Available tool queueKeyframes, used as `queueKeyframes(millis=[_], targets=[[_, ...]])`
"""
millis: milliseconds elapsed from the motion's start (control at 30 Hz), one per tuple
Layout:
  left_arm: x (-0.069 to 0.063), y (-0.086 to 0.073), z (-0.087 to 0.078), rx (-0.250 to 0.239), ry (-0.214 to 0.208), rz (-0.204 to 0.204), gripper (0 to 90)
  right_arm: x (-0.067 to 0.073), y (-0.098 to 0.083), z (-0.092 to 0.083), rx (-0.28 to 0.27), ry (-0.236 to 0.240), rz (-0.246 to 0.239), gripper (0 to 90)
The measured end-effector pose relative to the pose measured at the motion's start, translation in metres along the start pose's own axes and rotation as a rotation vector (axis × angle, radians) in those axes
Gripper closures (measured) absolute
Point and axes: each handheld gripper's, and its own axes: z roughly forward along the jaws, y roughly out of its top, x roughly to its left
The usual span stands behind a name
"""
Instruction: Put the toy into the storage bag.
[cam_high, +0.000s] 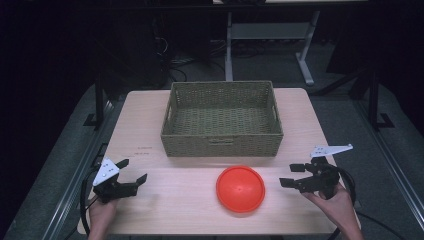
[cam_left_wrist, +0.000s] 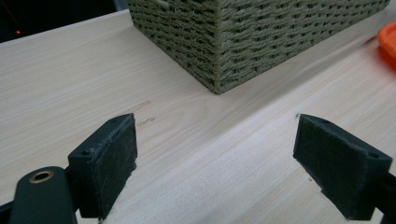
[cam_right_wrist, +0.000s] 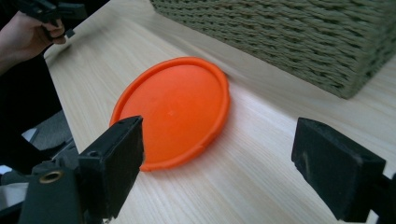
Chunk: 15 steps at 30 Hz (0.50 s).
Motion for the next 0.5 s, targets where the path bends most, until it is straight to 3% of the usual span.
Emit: queueKeyframes(millis=[500], targets=[[0.000, 0.001, -0.002, -0.010, -0.001, -0.005, 13.0, 0.002, 0.024, 0.016, 0.076, 0.040, 0.001, 16.2]])
